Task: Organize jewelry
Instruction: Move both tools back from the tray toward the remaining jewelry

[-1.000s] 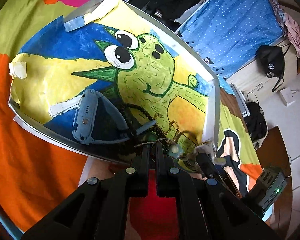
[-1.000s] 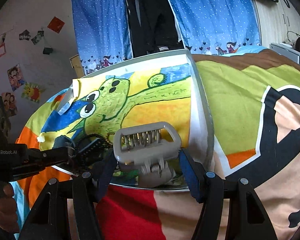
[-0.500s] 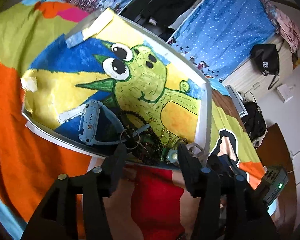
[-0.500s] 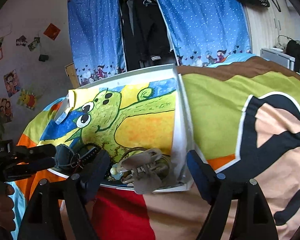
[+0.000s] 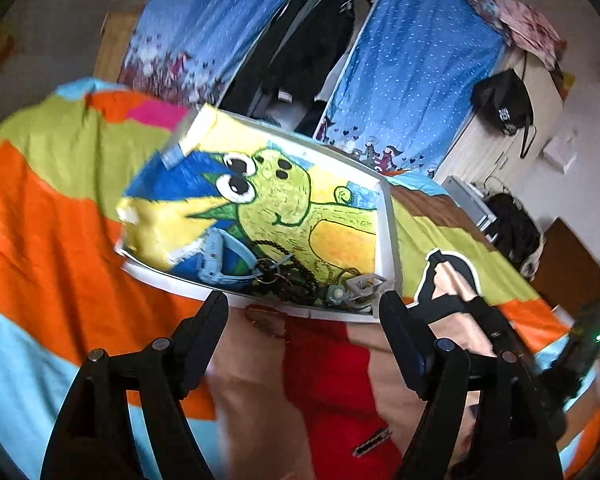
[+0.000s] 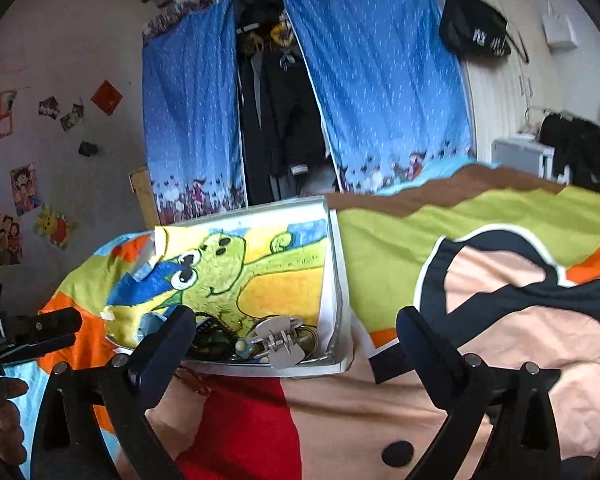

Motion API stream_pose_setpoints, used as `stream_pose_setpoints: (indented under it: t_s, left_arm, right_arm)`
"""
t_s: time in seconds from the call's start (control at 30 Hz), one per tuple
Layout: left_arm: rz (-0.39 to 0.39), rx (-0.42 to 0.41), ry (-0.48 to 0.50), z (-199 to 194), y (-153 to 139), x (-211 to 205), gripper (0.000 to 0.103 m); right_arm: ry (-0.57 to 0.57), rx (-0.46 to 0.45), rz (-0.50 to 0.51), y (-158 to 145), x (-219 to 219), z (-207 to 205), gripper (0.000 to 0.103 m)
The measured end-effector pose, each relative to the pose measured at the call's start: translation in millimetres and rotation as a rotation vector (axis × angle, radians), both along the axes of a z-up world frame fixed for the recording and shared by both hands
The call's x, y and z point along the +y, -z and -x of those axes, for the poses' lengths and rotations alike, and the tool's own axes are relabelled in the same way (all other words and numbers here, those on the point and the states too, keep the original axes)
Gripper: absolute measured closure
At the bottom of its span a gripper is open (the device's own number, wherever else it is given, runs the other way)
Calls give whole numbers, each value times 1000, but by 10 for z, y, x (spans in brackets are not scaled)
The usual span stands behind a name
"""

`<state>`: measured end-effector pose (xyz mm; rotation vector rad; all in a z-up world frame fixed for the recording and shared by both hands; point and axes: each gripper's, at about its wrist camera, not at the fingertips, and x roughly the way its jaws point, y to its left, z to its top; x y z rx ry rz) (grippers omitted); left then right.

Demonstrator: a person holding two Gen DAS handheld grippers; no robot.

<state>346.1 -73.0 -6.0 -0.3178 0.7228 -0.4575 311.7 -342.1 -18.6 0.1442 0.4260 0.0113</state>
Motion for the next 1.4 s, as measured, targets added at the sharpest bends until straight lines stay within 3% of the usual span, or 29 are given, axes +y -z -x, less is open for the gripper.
stream_pose_setpoints:
  t_s: [0.27,0.3,0.33,0.4,0.67,0.9,1.1,1.4]
  left_arm:
    - [-117,-79,-20,518,-129,60,29]
    - [-129,-80,-26,573,-128,77,26]
    - [-141,-84,-34,645,-132,92,14]
    - [-161,-110,-65,813,-145,134,4]
    - [-231,-175,-86,1355,-140,254,3]
    - [-280,-176,-99,1704,-18,344,3]
    - [-328,-91,-102,1910,232,434,3]
    - [-340,90,-140,1758,492,528,3]
  right_arm:
    - [-15,-49,53,-148,184,600,0]
    - [-16,-49,55,-159,201,661,0]
    - [-17,-49,58,-176,220,744,0]
    - [-18,-49,57,-208,244,867,0]
    - [-19,5,34,-184,366,1350,0]
    - [21,50,58,-147,476,1683,0]
    - [22,141,15,-32,507,1766,0]
    - [23,349,-40,263,479,1520,0]
